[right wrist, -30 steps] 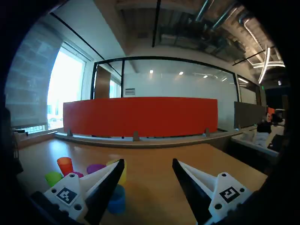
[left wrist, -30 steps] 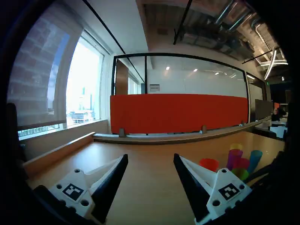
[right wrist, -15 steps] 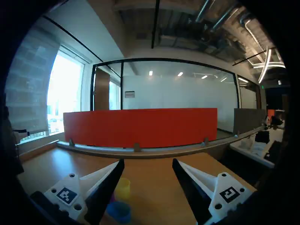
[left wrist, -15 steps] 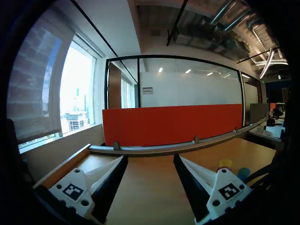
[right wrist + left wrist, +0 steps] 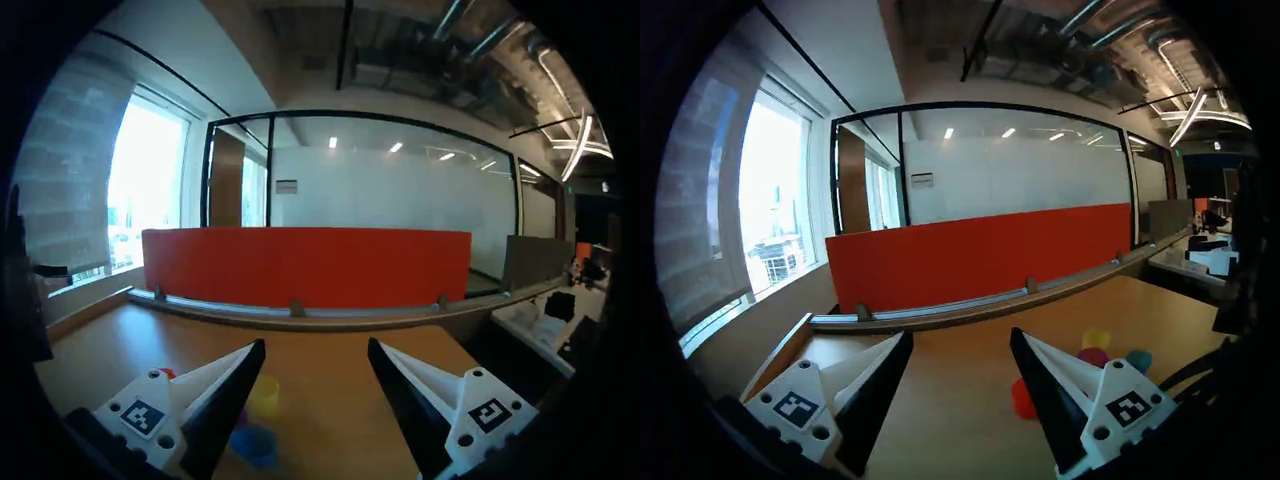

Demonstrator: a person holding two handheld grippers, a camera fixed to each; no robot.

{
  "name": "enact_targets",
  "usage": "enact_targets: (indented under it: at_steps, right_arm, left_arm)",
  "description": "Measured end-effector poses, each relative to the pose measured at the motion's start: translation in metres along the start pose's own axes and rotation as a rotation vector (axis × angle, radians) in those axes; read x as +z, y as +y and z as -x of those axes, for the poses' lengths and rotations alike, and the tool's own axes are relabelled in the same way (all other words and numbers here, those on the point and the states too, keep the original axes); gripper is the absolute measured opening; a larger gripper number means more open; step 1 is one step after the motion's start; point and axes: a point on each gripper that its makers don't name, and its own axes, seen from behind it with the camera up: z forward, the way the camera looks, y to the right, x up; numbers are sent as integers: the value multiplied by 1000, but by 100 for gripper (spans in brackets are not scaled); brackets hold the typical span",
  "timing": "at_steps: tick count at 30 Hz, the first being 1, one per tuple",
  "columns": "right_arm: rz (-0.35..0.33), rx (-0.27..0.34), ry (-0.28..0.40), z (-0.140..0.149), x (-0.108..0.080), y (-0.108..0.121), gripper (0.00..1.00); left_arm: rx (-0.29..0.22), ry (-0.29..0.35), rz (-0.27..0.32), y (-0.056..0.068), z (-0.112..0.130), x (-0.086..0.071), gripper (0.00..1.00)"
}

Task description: Pour water

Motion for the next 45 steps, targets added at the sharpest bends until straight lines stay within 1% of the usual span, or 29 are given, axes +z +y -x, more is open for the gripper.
enact_targets:
  at_steps: [2,8,11,14,20,29,35,45]
  right_arm:
    - [-22,-14,-16,2,-1,-3,99]
    - [-81,-61,-78,13,-3,-14,99]
    - [-127,-82,-117,21,-7,-22,100]
    - [-175,-105,-149,27,-9,-31,99]
    - [-239,-146,-191,36,-11,-41,99]
    - [-285,-177,-233,49,-9,-50,100]
    - [-307,-189,-255,58,-8,-58,99]
    - [-316,-191,-278,71,-3,-62,100]
  left_arm:
    - [11,-12,23,6,0,1,90]
    - [17,-53,81,18,7,5,90]
    - [29,-71,105,23,11,6,90]
    - [46,-86,135,32,16,7,89]
    - [67,-131,189,50,37,10,90]
    - [77,-205,283,84,75,15,90]
    - [95,-258,345,105,104,14,90]
    - [137,-340,413,131,152,14,90]
